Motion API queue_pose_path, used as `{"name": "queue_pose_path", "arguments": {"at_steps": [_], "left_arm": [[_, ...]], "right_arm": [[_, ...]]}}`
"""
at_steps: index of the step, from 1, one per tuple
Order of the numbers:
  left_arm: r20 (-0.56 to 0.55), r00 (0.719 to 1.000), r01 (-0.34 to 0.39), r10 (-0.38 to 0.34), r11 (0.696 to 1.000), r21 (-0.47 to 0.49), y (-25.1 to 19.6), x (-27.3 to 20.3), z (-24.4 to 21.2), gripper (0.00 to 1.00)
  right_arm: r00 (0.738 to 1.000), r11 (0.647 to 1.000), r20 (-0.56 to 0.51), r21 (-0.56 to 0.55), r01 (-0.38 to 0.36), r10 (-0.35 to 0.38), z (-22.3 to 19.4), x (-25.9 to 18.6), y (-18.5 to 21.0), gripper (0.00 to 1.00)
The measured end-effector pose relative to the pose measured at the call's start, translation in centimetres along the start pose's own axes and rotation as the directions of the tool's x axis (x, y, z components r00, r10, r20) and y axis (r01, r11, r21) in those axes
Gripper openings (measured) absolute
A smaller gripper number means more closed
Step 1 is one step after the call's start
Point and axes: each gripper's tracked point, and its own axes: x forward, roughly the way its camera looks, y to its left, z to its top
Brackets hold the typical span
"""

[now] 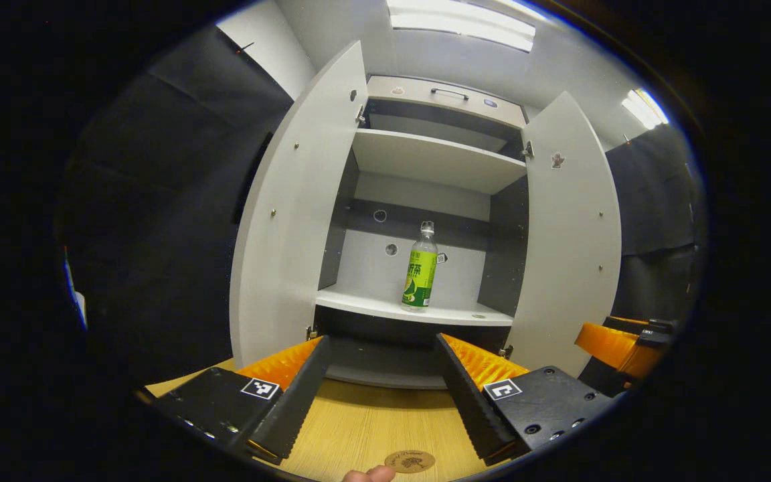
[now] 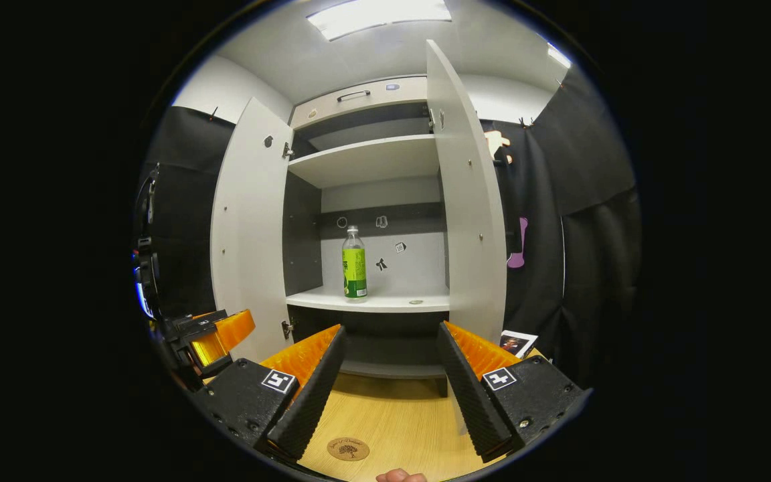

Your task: Grasp the bottle in the cabinet with the left hand and place it on the coaster, then close the right door with the right hand and the left door with the left hand.

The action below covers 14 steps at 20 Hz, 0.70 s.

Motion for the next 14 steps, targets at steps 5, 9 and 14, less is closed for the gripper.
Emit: {"name": "queue_pose_path", "arguments": {"at_steps": [5, 9, 14], "left_arm": [[0.006, 1.0, 0.002, -0.002, 1.0, 0.022, -0.2, 0.1, 0.2, 0.95], [0.012, 1.0, 0.016, -0.016, 1.0, 0.024, -0.6, 0.3, 0.6, 0.95], [0.006, 0.998, 0.06, -0.06, 0.998, 0.017, -1.7, 1.8, 1.1, 0.95]], "right_arm": [[1.0, 1.0, 0.005, -0.006, 0.0, 0.0, 0.3, 0.2, -0.1, 0.84], [1.0, 1.0, 0.006, -0.014, -0.002, 0.002, 0.5, 0.2, -0.1, 0.84], [1.0, 1.0, 0.011, -0.02, 0.002, -0.001, 0.5, 0.1, -0.4, 0.84]]}}
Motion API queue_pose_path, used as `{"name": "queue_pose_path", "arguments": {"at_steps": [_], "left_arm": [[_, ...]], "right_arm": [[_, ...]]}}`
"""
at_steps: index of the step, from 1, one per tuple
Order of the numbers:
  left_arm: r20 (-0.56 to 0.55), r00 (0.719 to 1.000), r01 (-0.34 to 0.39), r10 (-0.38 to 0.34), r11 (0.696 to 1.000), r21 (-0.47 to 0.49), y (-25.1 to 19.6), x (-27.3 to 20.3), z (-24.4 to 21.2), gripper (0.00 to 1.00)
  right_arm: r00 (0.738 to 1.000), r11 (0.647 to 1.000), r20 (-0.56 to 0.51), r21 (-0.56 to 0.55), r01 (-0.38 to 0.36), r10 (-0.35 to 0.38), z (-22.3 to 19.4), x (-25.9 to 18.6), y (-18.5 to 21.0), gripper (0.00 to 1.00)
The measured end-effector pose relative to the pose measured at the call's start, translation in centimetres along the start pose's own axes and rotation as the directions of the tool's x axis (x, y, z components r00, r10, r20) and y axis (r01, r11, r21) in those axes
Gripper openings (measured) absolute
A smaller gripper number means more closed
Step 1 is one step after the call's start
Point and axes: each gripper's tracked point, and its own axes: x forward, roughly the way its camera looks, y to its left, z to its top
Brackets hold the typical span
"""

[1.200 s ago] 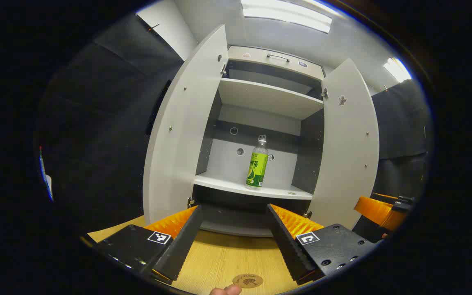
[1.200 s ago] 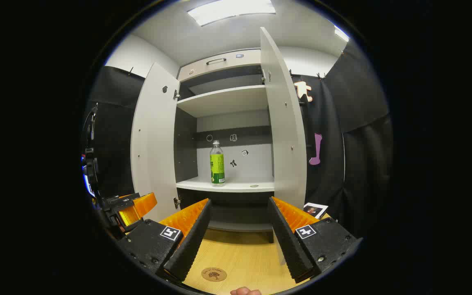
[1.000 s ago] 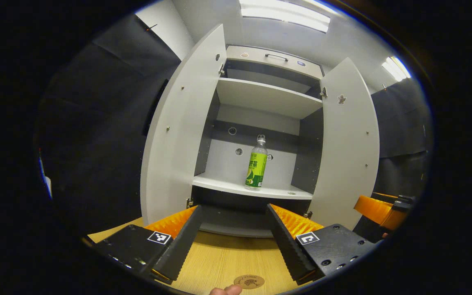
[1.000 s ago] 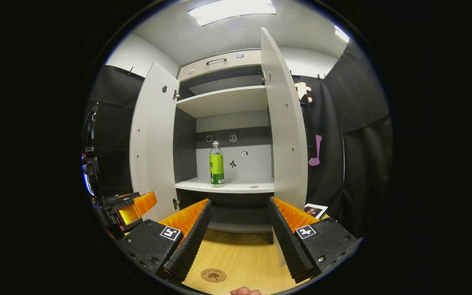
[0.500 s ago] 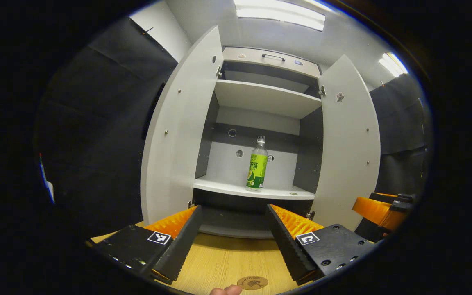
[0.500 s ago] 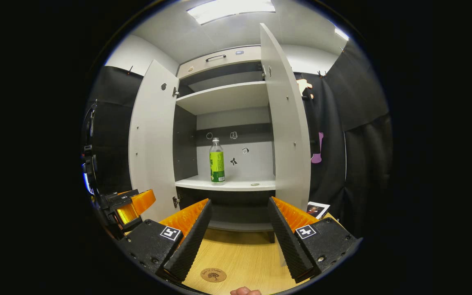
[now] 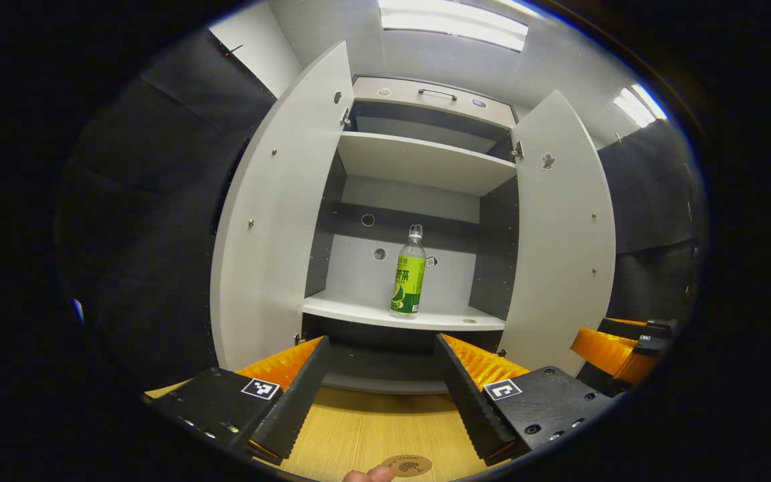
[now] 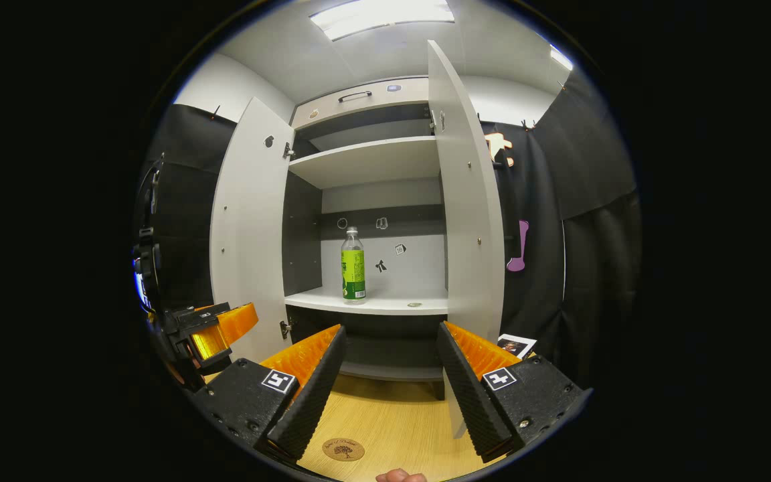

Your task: Grasp the bottle in the cabinet with the left hand and place it on the coaster, then close the right door with the right hand and the left door with the left hand.

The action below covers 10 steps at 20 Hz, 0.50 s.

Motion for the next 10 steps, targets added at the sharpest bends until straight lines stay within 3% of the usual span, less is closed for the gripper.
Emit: {"name": "queue_pose_path", "arguments": {"at_steps": [2, 3, 5, 6, 10], "left_arm": [[-0.015, 0.999, 0.037, -0.037, 0.999, -0.015, -1.0, 0.9, 0.2, 0.99], [-0.016, 0.997, 0.069, -0.07, 0.997, -0.029, -1.8, 1.7, 0.5, 0.95], [-0.015, 0.993, 0.113, -0.114, 0.992, -0.053, -2.7, 3.4, 0.9, 0.99], [-0.014, 0.992, 0.126, -0.127, 0.99, -0.064, -3.1, 4.5, 1.2, 0.95], [0.004, 0.984, 0.179, -0.179, 0.981, -0.072, -4.4, 9.7, 2.9, 0.95]], "right_arm": [[1.0, 1.0, -0.003, 0.0, 0.0, 0.0, -0.1, -0.1, 0.0, 0.84], [1.0, 1.0, -0.002, 0.001, 0.002, -0.002, 0.0, -0.1, -0.1, 0.84], [1.0, 1.0, -0.001, 0.003, 0.009, -0.009, 0.0, -0.3, -0.3, 0.84], [1.0, 1.0, 0.0, 0.003, 0.013, -0.013, 0.0, -0.3, -0.4, 0.84], [0.999, 0.999, 0.005, -0.001, 0.043, -0.043, 0.3, -0.6, -1.2, 0.84]]}}
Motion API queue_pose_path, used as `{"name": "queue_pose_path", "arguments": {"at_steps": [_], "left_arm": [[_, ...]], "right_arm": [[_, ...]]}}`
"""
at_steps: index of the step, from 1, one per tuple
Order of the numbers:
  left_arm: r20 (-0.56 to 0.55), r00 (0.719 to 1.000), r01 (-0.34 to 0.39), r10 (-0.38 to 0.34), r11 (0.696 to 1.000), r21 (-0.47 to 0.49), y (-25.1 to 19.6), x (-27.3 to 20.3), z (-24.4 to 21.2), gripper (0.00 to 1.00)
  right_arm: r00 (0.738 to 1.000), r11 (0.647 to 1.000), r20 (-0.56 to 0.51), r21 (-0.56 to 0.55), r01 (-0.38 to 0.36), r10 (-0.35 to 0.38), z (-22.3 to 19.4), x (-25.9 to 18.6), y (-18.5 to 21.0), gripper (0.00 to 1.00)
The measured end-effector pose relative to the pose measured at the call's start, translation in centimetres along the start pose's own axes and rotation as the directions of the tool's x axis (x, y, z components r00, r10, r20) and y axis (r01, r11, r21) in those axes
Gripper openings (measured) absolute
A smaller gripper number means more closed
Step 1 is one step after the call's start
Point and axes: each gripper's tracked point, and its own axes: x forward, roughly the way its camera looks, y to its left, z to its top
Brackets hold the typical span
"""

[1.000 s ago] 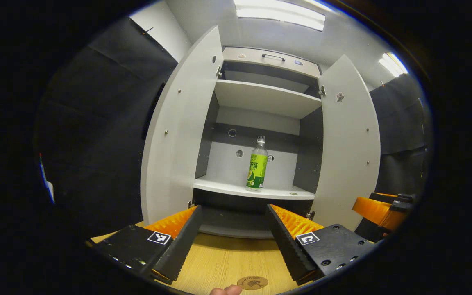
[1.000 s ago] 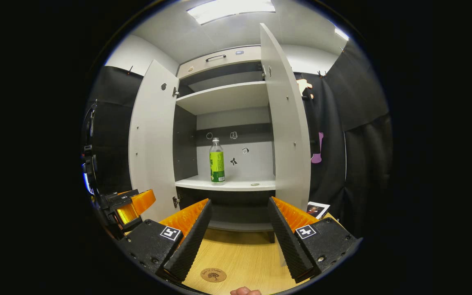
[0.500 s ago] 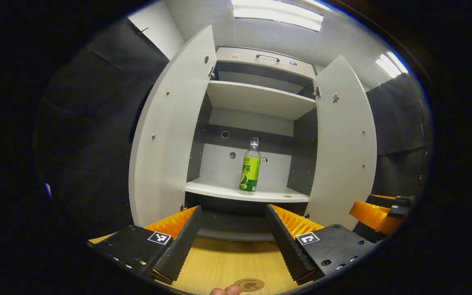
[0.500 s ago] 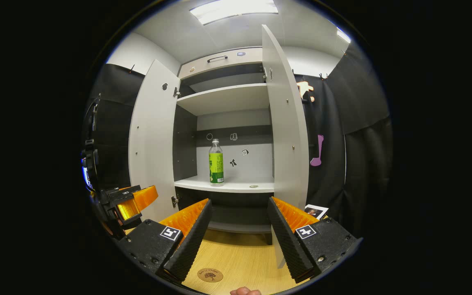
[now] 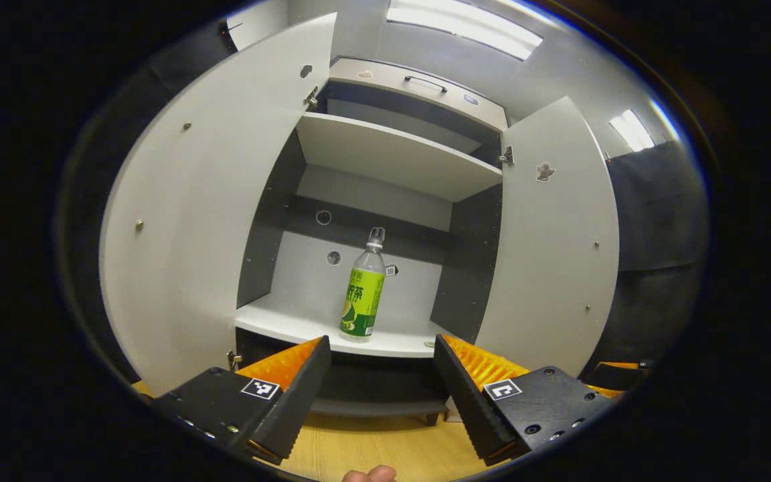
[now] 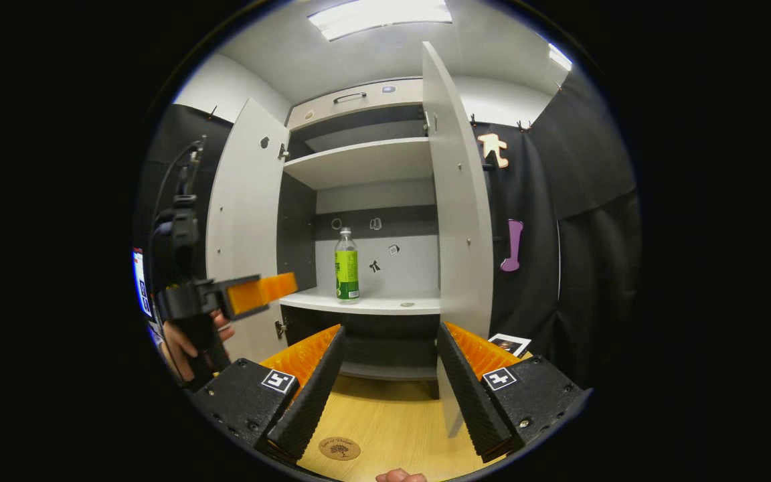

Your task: Grasp the bottle in the cabinet with the left hand and place it on the coaster, then close the right door with the right hand and the left door with the left hand.

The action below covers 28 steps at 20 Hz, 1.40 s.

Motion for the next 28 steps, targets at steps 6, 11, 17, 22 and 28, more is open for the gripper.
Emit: {"name": "queue_pose_path", "arguments": {"at_steps": [6, 11, 17, 22, 28], "left_arm": [[0.017, 0.999, 0.044, -0.047, 0.991, 0.123, -0.2, 8.5, 1.3, 0.95], [0.001, 1.0, -0.009, 0.009, 0.978, 0.207, 2.1, 14.8, 0.3, 0.95], [-0.029, 0.999, -0.024, 0.031, 0.979, 0.201, 3.7, 19.7, -1.3, 0.95], [-0.025, 0.997, -0.065, 0.072, 0.977, 0.201, 5.2, 22.6, -1.2, 0.94], [-0.021, 0.999, -0.041, 0.044, 0.989, 0.141, 5.4, 24.1, -0.6, 0.92]], "right_arm": [[0.999, 0.999, 0.002, -0.004, 0.039, -0.039, 0.3, -0.2, -1.0, 0.84], [0.999, 0.999, -0.007, 0.015, 0.051, -0.051, 0.0, -0.1, -0.8, 0.84], [0.997, 0.997, -0.009, 0.019, 0.074, -0.074, -0.1, 0.2, -1.2, 0.84], [0.994, 0.994, -0.013, 0.028, 0.105, -0.105, -0.2, 0.3, -2.2, 0.84], [0.991, 0.99, -0.018, 0.029, 0.136, -0.135, -0.4, 0.5, -3.6, 0.84]]}}
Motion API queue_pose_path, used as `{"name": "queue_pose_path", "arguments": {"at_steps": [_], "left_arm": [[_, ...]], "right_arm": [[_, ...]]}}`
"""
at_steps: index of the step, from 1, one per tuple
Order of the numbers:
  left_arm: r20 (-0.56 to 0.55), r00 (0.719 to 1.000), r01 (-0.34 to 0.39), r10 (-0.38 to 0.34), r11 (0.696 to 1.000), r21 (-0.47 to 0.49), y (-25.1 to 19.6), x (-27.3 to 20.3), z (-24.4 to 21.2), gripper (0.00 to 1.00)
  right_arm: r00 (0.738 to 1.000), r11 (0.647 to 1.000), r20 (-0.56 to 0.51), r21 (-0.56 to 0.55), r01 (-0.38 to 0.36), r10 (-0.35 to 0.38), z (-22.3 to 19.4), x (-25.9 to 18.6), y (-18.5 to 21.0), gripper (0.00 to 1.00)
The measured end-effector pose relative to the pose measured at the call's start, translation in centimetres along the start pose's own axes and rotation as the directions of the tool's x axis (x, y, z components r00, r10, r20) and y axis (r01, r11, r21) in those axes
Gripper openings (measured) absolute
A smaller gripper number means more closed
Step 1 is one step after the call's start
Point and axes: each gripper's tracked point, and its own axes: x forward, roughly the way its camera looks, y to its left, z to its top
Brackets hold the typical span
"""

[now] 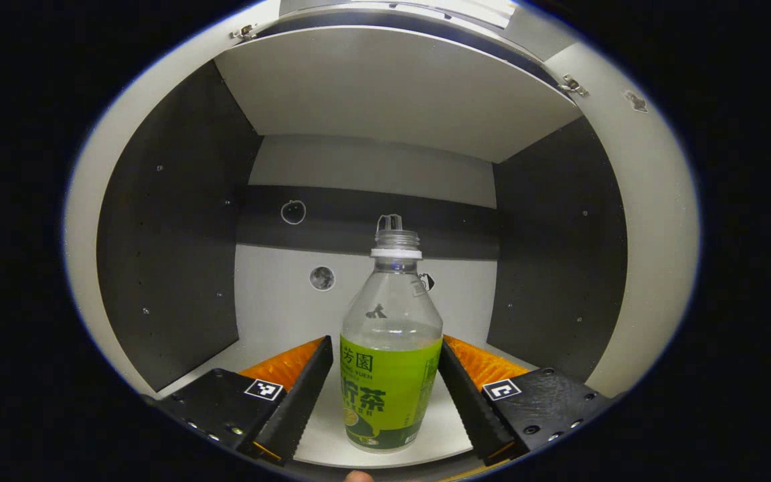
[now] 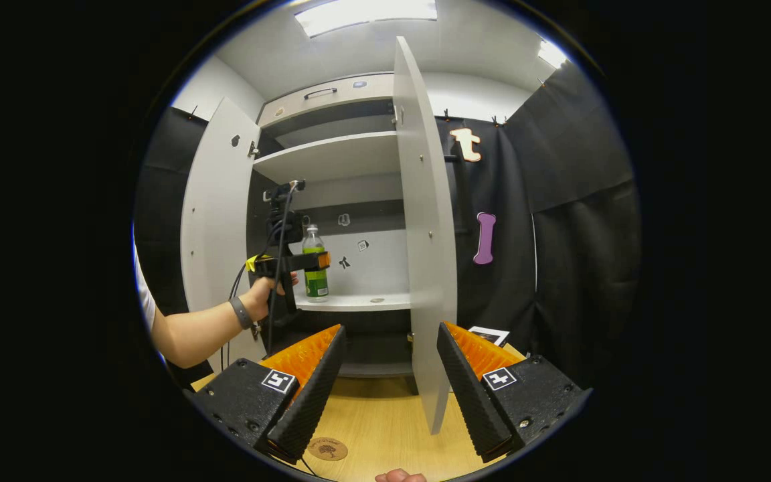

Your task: Grasp the bottle in the cabinet with the left hand and place it on the coaster, then close the right door with the right hand and the left door with the left hand.

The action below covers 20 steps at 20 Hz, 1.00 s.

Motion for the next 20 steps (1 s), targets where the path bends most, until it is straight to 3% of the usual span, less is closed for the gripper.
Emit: {"name": "queue_pose_path", "arguments": {"at_steps": [1, 2, 6, 10, 11, 20], "left_arm": [[0.01, 1.0, -0.008, 0.008, 1.0, 0.006, 0.2, 0.0, 0.2, 0.92], [0.01, 1.0, -0.009, 0.009, 1.0, 0.013, 0.3, -0.2, 0.4, 0.77], [0.008, 1.0, 0.006, -0.006, 1.0, 0.011, 0.2, -0.6, 0.9, 0.7], [0.039, 0.998, 0.046, -0.046, 0.999, 0.011, -0.5, -3.0, 2.7, 0.74], [0.048, 0.997, 0.056, -0.057, 0.998, 0.017, -1.0, -3.6, 3.3, 0.7], [0.055, 0.988, 0.143, -0.144, 0.989, 0.021, -3.7, -12.7, 3.7, 0.7]], "right_arm": [[1.0, 1.0, 0.004, -0.005, 0.005, -0.005, 0.1, 0.0, -0.2, 0.84], [1.0, 1.0, 0.008, -0.009, 0.009, -0.009, 0.2, 0.0, -0.4, 0.84], [1.0, 1.0, 0.003, -0.007, 0.012, -0.012, -0.1, 0.1, -0.6, 0.84], [1.0, 1.0, 0.001, -0.001, -0.008, 0.008, 0.1, -0.1, -0.2, 0.84], [1.0, 1.0, 0.005, -0.003, -0.012, 0.012, 0.2, -0.2, -0.2, 0.84], [0.998, 0.998, 0.021, -0.004, -0.065, 0.065, 0.5, -1.6, 0.8, 0.84]]}}
